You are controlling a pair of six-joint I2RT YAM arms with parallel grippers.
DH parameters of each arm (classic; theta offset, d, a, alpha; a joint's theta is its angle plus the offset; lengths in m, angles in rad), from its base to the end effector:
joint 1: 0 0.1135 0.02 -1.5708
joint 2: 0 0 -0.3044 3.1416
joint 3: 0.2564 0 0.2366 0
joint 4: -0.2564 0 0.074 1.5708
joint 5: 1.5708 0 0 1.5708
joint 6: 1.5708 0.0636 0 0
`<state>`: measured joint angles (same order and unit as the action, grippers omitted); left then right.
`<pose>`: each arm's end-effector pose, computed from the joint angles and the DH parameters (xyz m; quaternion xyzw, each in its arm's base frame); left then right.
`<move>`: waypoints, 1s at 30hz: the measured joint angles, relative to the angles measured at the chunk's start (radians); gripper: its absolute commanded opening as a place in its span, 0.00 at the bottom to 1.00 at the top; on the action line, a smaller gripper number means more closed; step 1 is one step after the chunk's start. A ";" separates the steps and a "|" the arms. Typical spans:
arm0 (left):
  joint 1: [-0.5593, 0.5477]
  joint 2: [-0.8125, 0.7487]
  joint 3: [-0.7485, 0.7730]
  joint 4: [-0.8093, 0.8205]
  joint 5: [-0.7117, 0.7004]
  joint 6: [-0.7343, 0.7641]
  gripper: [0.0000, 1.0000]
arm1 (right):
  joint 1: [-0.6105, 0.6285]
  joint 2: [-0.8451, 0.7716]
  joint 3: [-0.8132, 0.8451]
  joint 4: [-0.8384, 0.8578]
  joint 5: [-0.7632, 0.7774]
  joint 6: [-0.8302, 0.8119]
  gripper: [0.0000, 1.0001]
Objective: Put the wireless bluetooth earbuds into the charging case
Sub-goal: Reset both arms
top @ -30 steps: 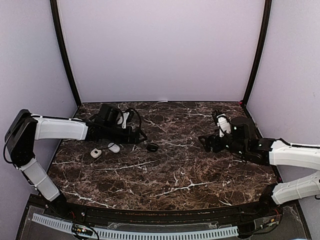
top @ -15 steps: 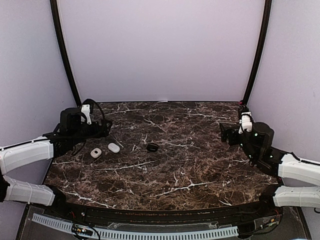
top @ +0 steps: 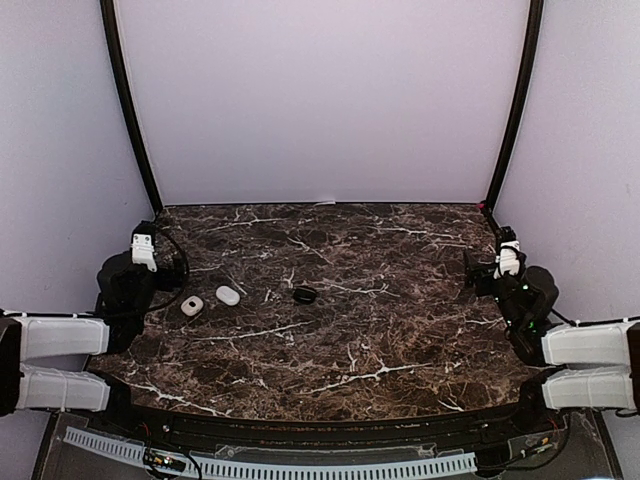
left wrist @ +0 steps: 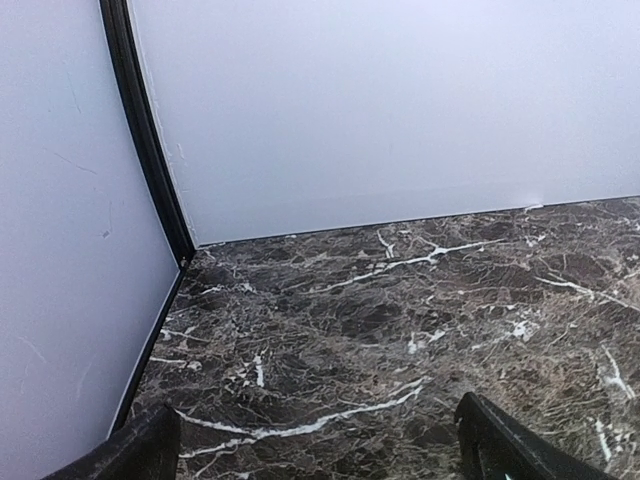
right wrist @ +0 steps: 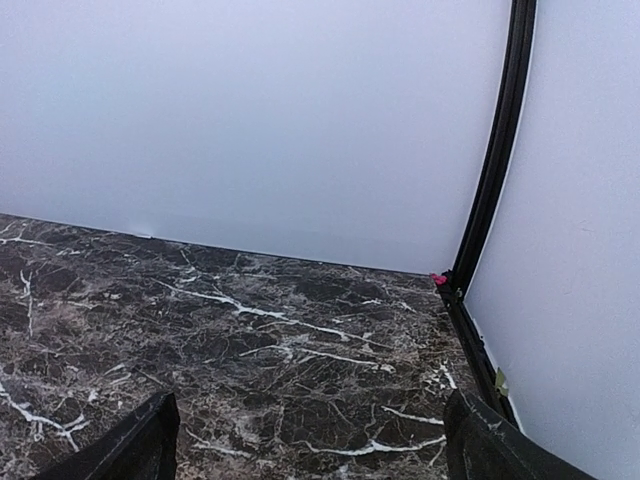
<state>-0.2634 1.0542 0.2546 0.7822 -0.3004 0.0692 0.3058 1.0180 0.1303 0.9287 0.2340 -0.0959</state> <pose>0.2047 -0.0357 0.2535 0.0133 0.7128 0.0390 0.7001 0.1827 0.0422 0.2385 -0.0547 0.6907 -0.0053 0.7210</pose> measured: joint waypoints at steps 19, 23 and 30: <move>0.249 0.528 -0.087 0.623 0.292 -0.003 0.99 | -0.278 0.397 -0.024 0.394 -0.274 0.035 0.88; 0.259 0.528 -0.052 0.615 0.306 -0.014 0.99 | -0.281 0.497 -0.043 0.497 -0.298 0.042 0.90; 0.266 0.528 -0.041 0.608 0.314 -0.029 0.99 | -0.288 0.517 0.055 0.426 -0.286 0.064 0.99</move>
<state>0.0025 1.5826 0.2134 1.3903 0.0135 0.0399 0.0181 1.5345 0.1852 1.3552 -0.0517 -0.0319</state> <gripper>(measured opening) 0.977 0.921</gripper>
